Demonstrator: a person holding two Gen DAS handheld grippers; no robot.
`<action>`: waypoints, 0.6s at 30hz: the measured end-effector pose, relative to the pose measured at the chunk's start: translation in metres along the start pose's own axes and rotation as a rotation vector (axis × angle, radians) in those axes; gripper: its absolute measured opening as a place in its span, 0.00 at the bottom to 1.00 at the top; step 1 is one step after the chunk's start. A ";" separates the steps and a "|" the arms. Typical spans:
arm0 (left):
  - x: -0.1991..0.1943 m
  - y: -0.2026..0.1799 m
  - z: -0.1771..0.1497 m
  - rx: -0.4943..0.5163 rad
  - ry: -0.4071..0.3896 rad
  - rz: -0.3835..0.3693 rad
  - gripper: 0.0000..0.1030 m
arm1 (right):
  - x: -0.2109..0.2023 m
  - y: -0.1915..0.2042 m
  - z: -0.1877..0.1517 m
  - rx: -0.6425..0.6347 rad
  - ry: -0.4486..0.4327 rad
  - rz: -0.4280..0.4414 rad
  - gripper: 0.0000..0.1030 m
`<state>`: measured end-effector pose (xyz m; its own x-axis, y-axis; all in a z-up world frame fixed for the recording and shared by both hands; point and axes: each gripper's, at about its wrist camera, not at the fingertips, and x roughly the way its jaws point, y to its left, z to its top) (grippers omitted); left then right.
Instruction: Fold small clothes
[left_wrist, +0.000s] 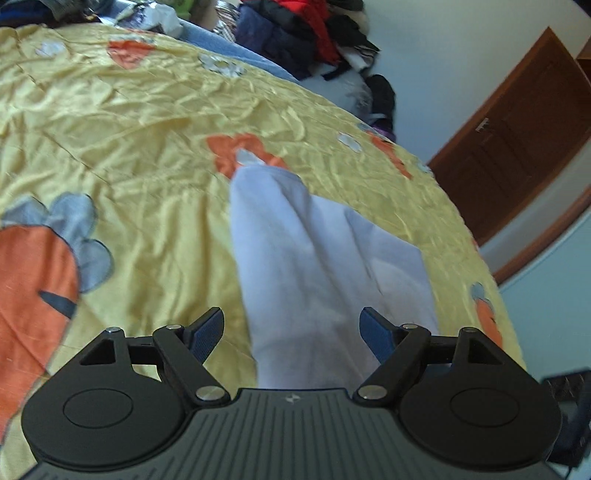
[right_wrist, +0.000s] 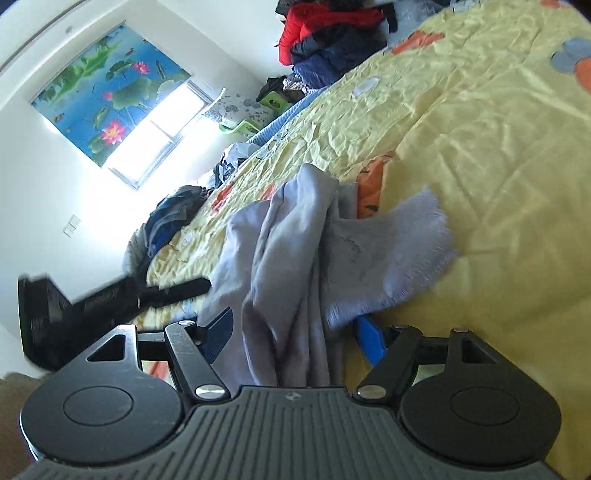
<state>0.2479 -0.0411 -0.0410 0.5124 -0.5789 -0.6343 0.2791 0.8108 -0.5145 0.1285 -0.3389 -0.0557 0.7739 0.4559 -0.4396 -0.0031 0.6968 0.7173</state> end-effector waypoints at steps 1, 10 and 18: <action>0.002 0.001 -0.002 -0.002 -0.001 -0.009 0.78 | 0.005 -0.001 0.004 0.014 0.000 0.010 0.70; 0.019 0.018 -0.003 -0.149 -0.060 -0.130 0.77 | 0.044 -0.001 0.027 0.015 0.002 0.014 0.62; 0.015 0.020 -0.009 -0.118 -0.095 -0.052 0.23 | 0.049 -0.015 0.027 0.090 -0.006 0.017 0.31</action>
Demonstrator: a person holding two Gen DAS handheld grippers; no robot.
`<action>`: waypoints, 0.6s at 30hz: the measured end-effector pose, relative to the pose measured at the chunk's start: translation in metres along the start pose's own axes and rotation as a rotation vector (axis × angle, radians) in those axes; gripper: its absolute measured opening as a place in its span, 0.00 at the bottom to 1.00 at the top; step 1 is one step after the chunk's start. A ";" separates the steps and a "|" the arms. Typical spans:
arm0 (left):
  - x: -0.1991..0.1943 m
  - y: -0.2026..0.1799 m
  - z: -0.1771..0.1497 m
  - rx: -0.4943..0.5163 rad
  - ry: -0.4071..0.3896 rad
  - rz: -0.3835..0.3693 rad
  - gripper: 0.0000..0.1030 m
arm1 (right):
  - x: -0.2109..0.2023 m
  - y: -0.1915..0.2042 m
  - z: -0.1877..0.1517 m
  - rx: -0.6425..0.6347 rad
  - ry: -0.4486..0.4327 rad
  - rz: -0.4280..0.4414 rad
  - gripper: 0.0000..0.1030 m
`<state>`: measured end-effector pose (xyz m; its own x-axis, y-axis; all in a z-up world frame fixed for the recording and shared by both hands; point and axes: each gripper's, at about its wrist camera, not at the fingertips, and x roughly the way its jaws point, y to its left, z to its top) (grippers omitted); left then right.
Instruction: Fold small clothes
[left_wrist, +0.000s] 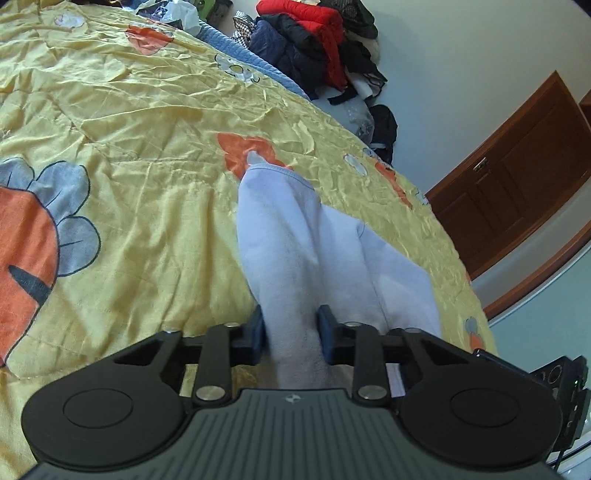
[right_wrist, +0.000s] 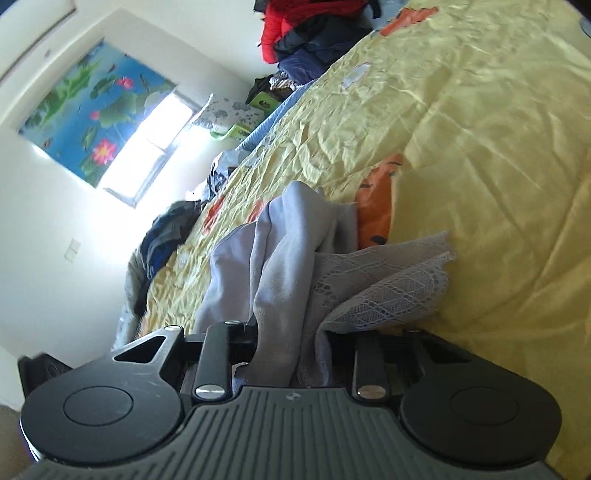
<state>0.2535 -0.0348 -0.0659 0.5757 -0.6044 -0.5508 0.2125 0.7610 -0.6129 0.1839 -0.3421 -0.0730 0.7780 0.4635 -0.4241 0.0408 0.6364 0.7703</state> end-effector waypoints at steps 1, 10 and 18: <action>-0.001 0.002 0.002 -0.006 -0.003 -0.002 0.21 | 0.000 0.000 -0.001 0.003 -0.004 -0.003 0.31; -0.040 -0.016 0.028 0.124 -0.090 0.071 0.16 | 0.011 0.000 -0.007 0.134 0.000 0.110 0.30; -0.048 -0.003 0.028 0.130 -0.072 0.165 0.16 | 0.019 0.018 -0.011 0.044 0.004 0.014 0.35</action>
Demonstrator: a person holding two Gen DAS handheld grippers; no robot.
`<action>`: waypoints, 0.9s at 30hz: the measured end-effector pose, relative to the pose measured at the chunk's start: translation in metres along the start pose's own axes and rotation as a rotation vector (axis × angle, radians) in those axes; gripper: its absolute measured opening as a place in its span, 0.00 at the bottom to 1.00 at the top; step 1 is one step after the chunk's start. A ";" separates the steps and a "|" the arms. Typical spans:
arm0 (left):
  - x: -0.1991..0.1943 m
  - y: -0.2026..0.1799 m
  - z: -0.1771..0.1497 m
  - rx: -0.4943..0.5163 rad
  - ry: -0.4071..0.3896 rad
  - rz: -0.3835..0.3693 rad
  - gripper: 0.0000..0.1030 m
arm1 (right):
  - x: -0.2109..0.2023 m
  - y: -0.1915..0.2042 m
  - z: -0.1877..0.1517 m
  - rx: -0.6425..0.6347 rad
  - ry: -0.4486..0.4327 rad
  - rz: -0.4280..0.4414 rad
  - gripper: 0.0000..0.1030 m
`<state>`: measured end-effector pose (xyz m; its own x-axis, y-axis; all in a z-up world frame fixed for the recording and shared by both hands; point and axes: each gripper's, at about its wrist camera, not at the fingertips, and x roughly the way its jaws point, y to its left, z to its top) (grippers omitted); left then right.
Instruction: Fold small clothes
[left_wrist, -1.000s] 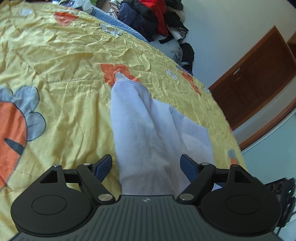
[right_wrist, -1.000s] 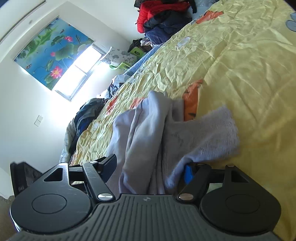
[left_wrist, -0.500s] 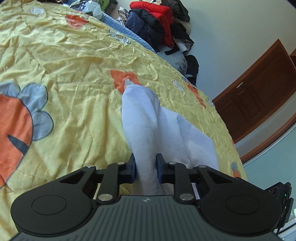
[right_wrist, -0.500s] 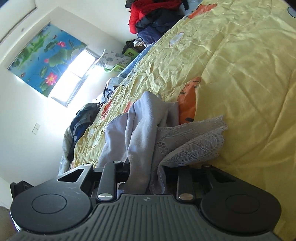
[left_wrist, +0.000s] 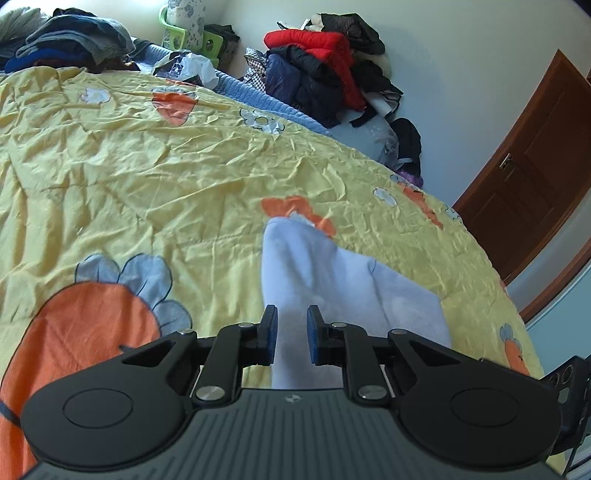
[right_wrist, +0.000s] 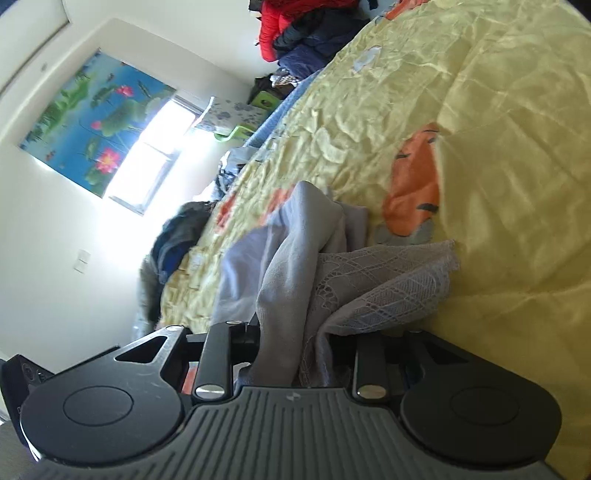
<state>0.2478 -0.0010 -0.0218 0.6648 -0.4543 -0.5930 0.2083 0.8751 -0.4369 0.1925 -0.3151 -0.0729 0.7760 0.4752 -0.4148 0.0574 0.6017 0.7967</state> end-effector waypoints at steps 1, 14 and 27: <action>-0.002 -0.001 -0.004 0.009 0.006 0.007 0.16 | -0.004 0.001 -0.001 -0.009 -0.010 -0.015 0.37; -0.041 -0.021 -0.071 0.107 0.072 -0.003 0.51 | -0.069 0.020 -0.042 -0.215 0.055 -0.106 0.62; -0.060 -0.035 -0.099 0.161 0.044 0.077 0.53 | -0.103 0.034 -0.080 -0.322 -0.036 -0.228 0.30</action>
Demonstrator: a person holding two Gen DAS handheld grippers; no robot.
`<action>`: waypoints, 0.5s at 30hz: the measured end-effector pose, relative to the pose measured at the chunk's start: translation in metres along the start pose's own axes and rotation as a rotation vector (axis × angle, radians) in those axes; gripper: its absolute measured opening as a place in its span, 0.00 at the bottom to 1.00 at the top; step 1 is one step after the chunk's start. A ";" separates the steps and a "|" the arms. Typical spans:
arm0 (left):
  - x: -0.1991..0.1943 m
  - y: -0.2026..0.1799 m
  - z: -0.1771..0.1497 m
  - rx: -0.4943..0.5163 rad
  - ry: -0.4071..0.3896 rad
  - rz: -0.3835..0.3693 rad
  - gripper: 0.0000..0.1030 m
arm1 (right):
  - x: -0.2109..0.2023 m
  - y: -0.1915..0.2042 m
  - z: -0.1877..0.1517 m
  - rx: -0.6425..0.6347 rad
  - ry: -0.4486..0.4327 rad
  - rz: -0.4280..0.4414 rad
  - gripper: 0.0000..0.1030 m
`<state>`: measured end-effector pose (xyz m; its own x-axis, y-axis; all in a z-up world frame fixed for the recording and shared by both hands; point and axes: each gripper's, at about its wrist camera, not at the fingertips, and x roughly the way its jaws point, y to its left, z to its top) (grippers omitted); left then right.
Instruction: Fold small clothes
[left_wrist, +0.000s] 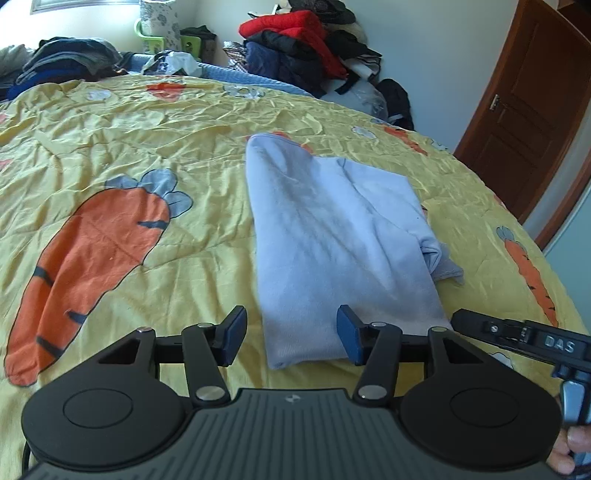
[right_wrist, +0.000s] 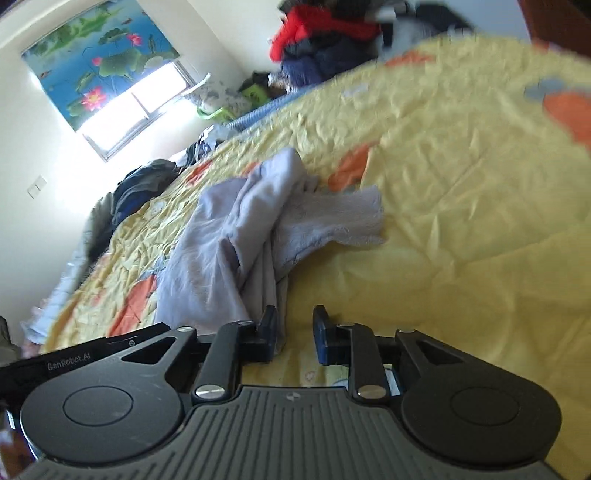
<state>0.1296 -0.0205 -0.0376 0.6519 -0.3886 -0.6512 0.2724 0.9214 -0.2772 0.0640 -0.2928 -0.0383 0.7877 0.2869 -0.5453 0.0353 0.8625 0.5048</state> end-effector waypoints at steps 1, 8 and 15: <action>-0.002 0.000 -0.002 -0.009 0.000 0.001 0.55 | -0.004 0.005 -0.003 -0.020 -0.010 0.001 0.33; -0.014 -0.005 -0.014 -0.018 0.013 0.017 0.64 | -0.009 0.041 -0.018 -0.211 -0.016 -0.045 0.50; -0.026 -0.008 -0.024 0.002 -0.015 0.079 0.75 | -0.017 0.057 -0.031 -0.290 0.003 -0.068 0.70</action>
<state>0.0934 -0.0174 -0.0355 0.6818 -0.3142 -0.6606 0.2209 0.9493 -0.2235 0.0333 -0.2357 -0.0206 0.7874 0.2252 -0.5738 -0.0895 0.9628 0.2550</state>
